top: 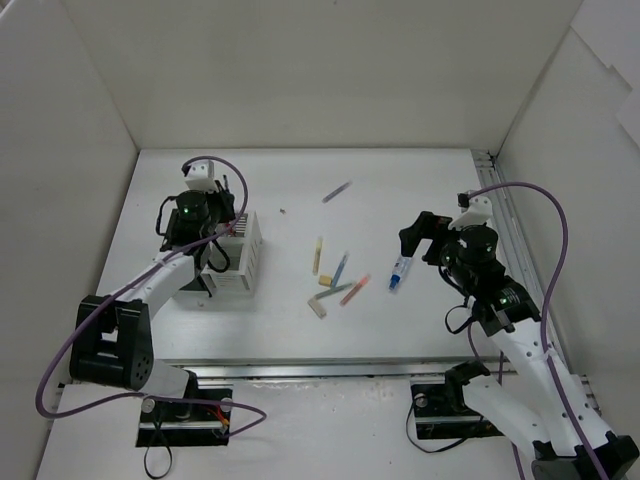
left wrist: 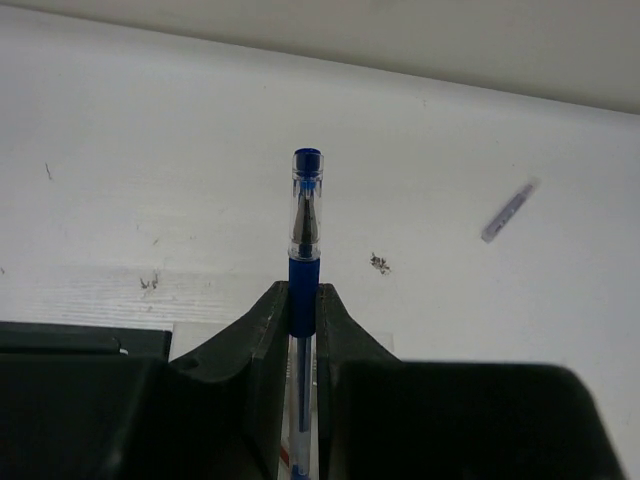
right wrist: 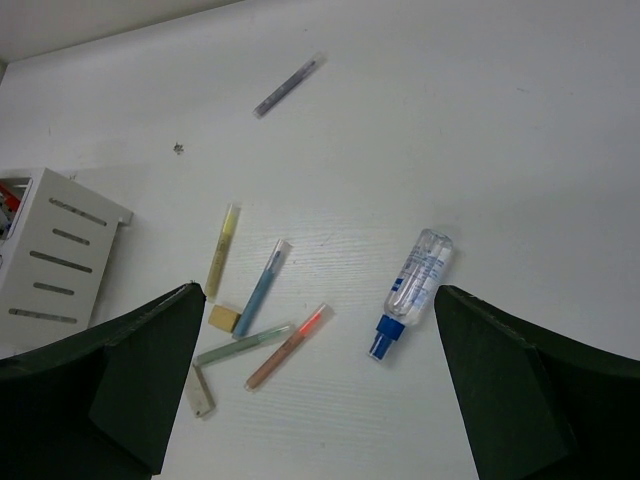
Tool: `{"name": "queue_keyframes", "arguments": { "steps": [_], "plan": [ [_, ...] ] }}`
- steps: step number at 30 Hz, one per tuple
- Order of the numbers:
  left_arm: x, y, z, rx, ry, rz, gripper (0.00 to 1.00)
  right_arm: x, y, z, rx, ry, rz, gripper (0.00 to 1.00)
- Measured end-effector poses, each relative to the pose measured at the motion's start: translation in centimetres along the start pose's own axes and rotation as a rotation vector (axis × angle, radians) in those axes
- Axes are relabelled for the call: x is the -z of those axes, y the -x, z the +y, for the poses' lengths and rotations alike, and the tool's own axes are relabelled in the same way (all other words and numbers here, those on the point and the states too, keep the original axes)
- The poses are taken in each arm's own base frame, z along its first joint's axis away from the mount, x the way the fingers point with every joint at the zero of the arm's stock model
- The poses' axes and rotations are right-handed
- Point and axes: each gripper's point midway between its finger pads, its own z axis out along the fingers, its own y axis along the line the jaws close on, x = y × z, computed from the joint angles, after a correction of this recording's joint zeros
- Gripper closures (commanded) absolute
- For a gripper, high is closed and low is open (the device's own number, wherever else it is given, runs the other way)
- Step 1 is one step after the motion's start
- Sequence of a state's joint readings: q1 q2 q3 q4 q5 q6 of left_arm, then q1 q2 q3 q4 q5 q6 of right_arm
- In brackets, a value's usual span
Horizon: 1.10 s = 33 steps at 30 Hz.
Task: Sort the stationery into containers
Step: Place the pen in the storage box, then pick up the pen from the center of the board.
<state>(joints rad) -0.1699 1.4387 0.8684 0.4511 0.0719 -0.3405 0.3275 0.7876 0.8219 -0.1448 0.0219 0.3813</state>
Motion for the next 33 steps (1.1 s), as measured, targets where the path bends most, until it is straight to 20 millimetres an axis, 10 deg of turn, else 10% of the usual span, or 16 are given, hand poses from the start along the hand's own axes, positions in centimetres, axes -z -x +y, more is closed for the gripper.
{"name": "queue_keyframes", "arguments": {
  "steps": [5,16,26,33],
  "plan": [
    [1.6,-1.3,0.7,0.019,0.023,0.003,0.74,0.3,-0.4,-0.3,0.010,0.001,-0.006,0.02],
    [5.7,2.2,-1.7,-0.010,-0.022,-0.061,0.00,0.9,-0.8,-0.5,0.013,0.010,-0.024,0.02],
    [6.5,3.3,-12.4,-0.093,-0.267,0.093,0.00,0.8,-2.6,-1.7,-0.004,-0.028,0.002,0.02],
    [2.4,-3.6,-17.6,-0.171,-0.320,0.375,0.00,-0.6,-4.6,-3.3,-0.020,-0.128,0.111,0.02]
  ]
}}
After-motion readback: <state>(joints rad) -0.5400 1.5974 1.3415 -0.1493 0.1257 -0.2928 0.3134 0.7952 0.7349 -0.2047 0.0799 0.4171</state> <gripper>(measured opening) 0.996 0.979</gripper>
